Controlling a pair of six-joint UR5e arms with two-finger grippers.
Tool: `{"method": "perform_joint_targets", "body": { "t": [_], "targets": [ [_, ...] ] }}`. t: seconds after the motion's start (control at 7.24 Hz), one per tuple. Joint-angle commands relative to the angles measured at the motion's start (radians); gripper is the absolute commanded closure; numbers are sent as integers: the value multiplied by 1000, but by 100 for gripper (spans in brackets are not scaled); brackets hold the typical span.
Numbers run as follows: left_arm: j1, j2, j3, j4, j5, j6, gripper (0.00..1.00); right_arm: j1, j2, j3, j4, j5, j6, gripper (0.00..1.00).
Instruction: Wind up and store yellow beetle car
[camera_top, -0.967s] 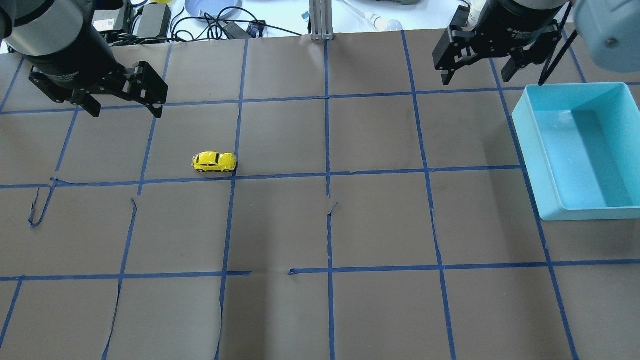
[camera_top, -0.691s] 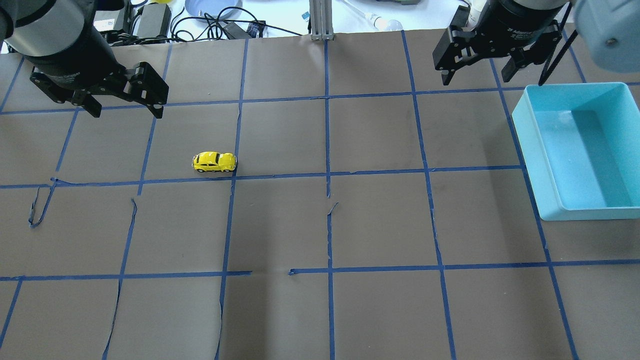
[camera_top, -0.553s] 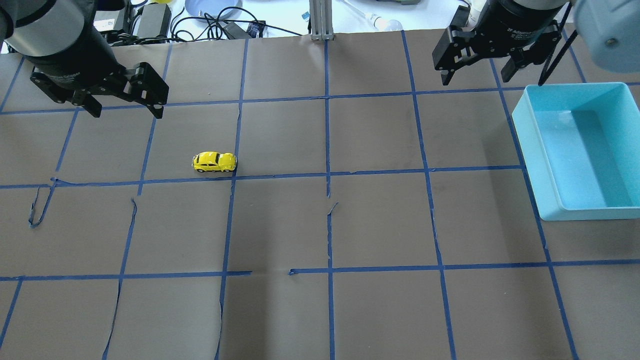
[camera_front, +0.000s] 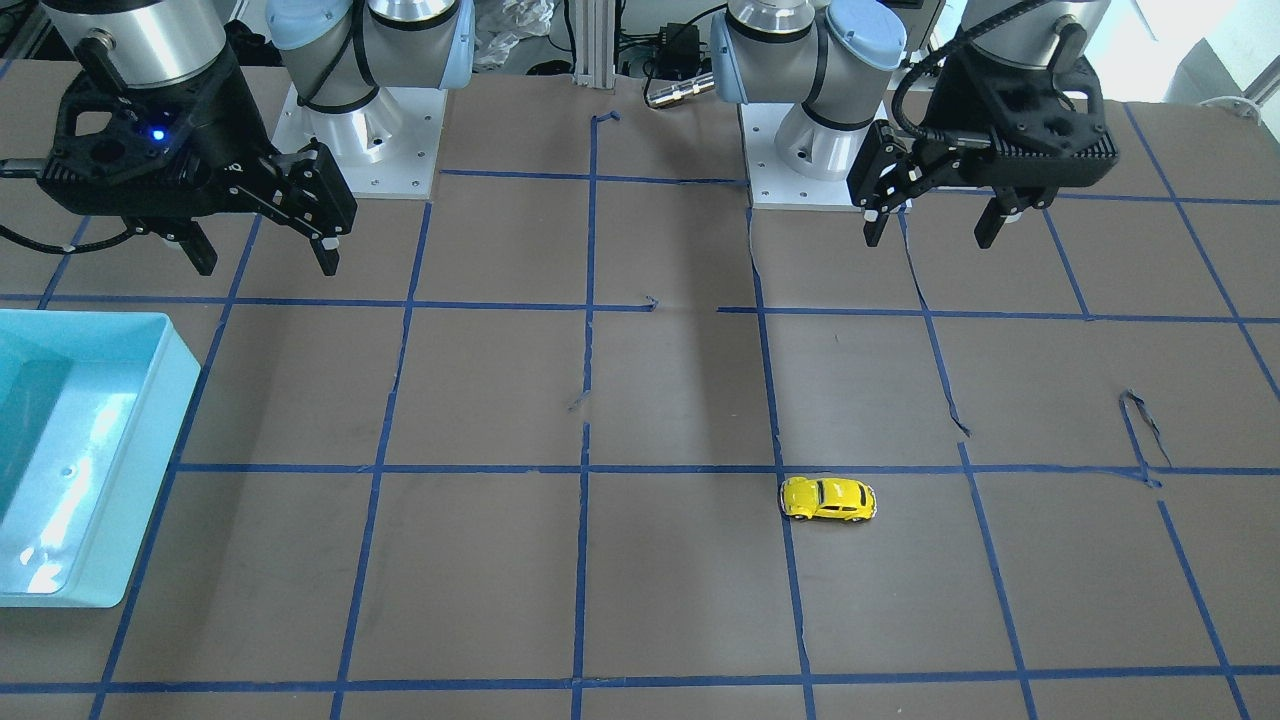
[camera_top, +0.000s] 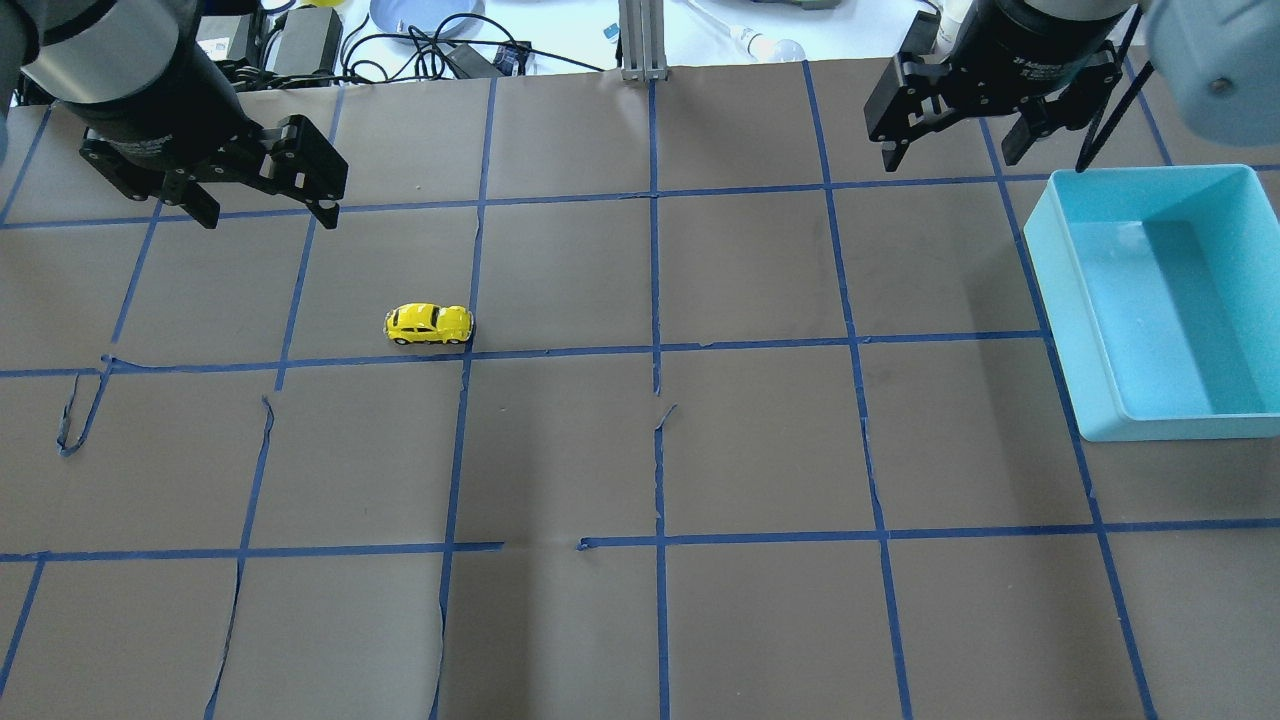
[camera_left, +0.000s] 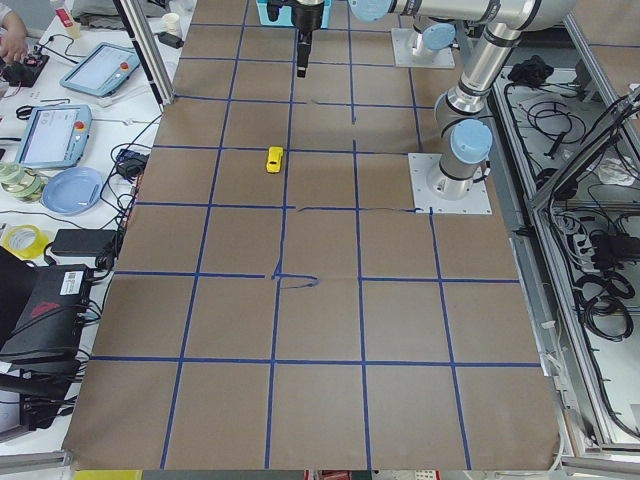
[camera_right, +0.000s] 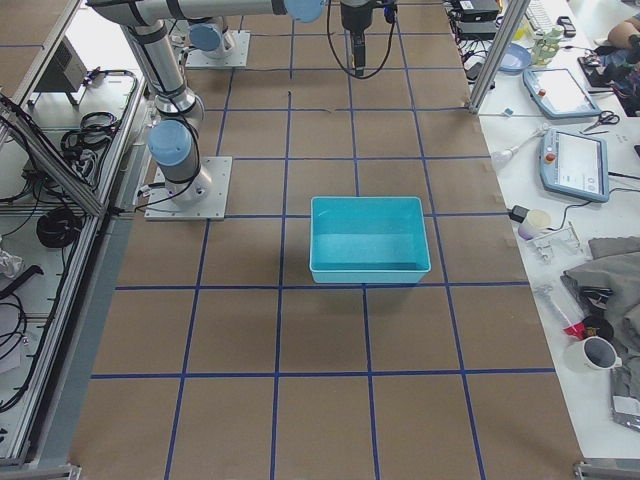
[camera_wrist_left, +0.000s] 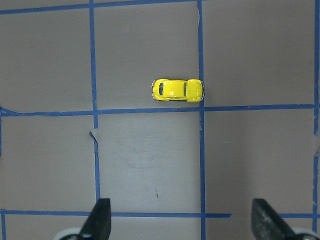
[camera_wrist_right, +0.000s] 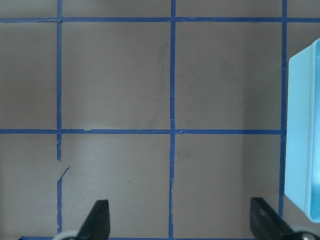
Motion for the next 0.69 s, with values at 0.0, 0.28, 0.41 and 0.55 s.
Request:
{"method": "perform_joint_targets", "body": {
  "t": [0.0,0.28,0.41,0.55],
  "targets": [
    [1,-21,-8,4,-6,8,0,0,1,0,0,-1,0,0],
    [-3,-29,-13,6,-10,14,0,0,1,0,0,2,-2,0],
    [-5,-25,-16,6,-9,13,0,0,-1,-1,0,2,-2,0],
    [-4,-14,-16,6,-9,14,0,0,1,0,0,4,-2,0]
  ]
}}
